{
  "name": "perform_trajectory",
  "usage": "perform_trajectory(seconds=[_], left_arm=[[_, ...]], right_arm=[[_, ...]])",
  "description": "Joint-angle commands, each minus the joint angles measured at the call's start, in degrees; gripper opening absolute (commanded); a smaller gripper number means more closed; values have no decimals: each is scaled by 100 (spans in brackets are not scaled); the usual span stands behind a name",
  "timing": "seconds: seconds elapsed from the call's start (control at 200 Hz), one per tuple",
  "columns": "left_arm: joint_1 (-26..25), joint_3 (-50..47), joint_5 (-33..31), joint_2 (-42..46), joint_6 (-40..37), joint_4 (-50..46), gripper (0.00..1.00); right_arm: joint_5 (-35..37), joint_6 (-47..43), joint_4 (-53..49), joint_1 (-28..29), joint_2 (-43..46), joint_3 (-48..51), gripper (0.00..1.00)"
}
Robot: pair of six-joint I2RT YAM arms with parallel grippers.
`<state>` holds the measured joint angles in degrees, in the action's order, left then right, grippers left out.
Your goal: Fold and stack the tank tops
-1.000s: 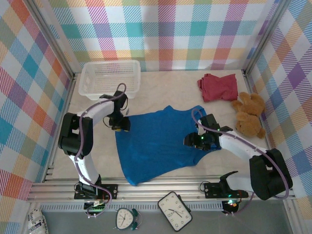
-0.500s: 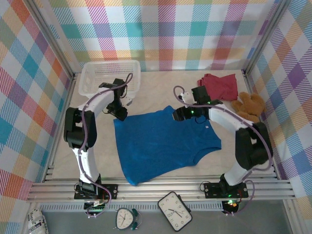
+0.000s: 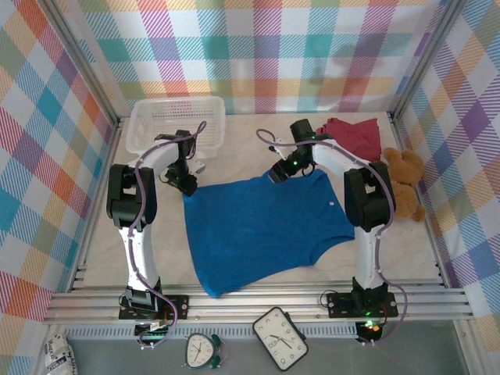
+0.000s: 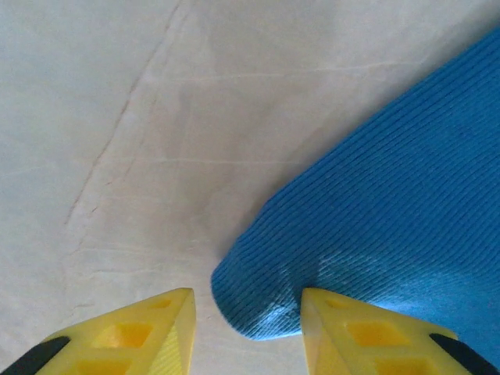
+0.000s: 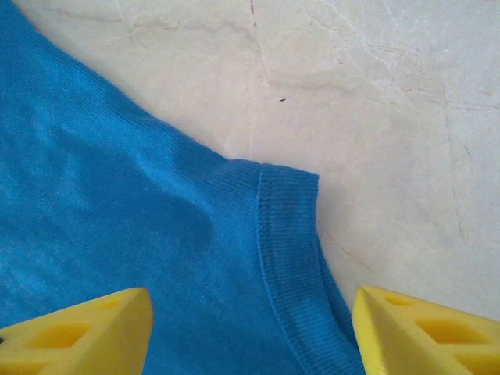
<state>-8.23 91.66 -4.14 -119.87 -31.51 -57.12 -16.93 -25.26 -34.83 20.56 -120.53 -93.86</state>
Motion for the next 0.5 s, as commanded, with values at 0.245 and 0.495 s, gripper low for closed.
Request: perform_trajectory(seconds=[0.245, 0.495], left_arm=[[173, 354, 182, -427, -85, -279, 30], [181, 432, 80, -458, 94, -197, 15]], right_arm=[[-15, -651, -841, -34, -995, -1298, 64], [-7, -759, -1269, -17, -1668, -2222, 58]])
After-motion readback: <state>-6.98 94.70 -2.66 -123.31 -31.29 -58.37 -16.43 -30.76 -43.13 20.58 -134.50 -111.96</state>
